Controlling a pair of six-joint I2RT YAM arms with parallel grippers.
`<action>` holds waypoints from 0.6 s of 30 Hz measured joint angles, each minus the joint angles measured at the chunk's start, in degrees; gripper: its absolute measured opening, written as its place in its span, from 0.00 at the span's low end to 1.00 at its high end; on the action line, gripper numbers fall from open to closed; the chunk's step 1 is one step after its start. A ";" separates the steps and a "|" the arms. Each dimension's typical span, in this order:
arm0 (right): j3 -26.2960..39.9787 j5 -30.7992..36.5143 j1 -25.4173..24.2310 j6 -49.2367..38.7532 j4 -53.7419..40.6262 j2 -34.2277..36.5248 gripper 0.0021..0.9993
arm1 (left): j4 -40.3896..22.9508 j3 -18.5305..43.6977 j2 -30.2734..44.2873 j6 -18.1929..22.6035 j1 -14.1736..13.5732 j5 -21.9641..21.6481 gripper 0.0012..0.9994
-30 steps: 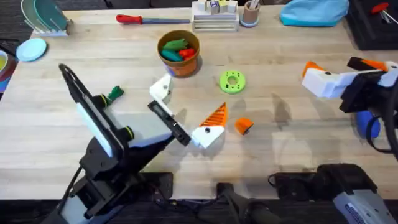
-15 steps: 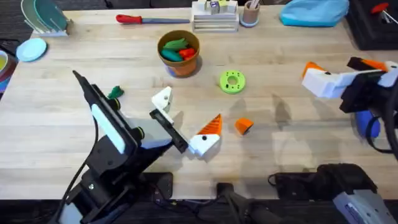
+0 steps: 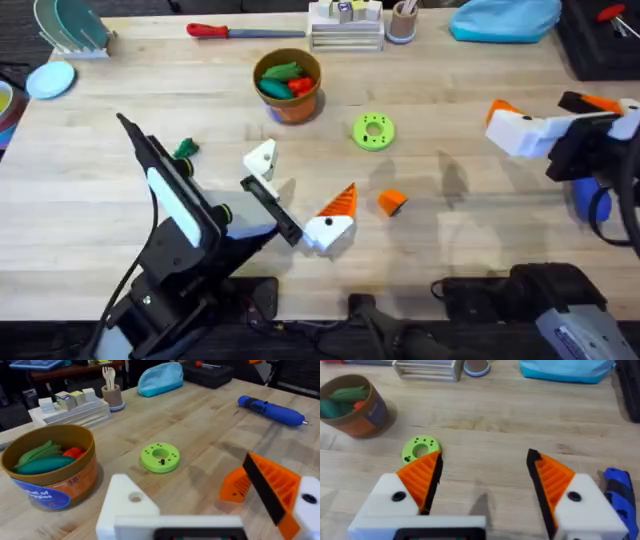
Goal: Pick up the gripper from the table and insert it into the empty holder that is missing its gripper. Then pick up a screw, insert it into the mounting hole, and use the screwdriver to tighten it. Finally, clean up the table by picking up the vegetable and placing it into the bucket.
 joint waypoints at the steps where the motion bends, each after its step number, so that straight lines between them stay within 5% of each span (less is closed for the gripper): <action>1: 0.00 -0.01 0.00 0.00 0.00 0.00 0.99 | 0.00 0.00 0.00 0.00 0.00 0.00 0.99; 11: 0.00 -0.60 0.00 0.00 0.05 0.02 0.99 | 0.00 0.00 0.00 0.00 0.00 0.00 0.99; 18: 0.06 -9.54 1.13 -0.65 -6.92 3.62 0.99 | 0.00 0.00 -0.01 0.00 0.00 0.00 0.99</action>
